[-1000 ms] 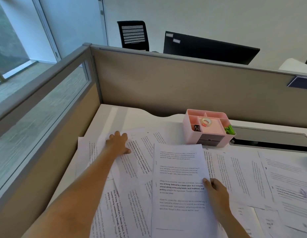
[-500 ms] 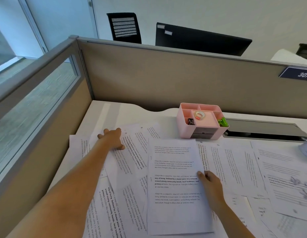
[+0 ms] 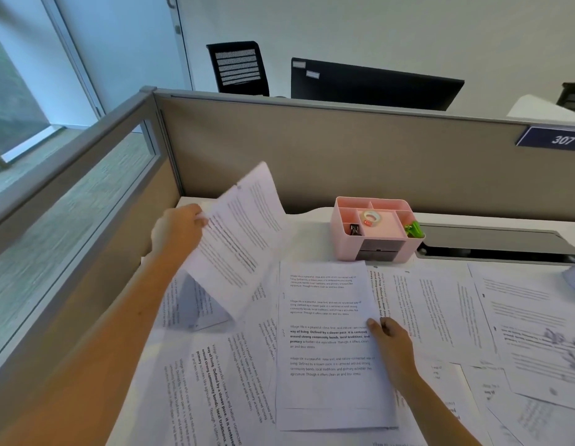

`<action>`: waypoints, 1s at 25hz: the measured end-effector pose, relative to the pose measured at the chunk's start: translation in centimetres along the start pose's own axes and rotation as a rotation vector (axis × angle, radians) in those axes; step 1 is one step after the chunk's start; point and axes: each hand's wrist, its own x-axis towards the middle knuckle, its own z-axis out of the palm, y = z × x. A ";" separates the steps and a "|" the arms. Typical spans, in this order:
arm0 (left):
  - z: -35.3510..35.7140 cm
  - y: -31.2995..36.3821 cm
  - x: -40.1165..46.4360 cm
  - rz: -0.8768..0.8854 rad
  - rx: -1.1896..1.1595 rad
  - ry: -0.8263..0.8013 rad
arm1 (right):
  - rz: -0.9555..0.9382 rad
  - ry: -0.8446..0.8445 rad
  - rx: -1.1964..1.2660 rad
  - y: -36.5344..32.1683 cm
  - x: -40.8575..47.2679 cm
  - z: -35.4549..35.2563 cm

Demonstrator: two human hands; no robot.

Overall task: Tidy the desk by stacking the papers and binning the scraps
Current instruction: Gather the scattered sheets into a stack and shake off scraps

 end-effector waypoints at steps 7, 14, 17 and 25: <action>0.9 1.5 -9.1 -0.342 -0.652 -0.022 | -0.009 -0.073 -0.021 0.0 0.0 -0.4; 8.5 8.2 -19.6 -0.480 -0.632 -0.305 | 0.214 -0.220 0.277 -1.0 0.3 -1.2; 10.3 8.8 -21.2 -0.479 -0.562 -0.363 | 0.252 -0.204 0.257 -0.8 0.6 -1.6; 8.5 2.3 -17.4 -0.422 -0.151 -0.202 | 0.131 -0.184 0.161 -0.1 0.6 -1.2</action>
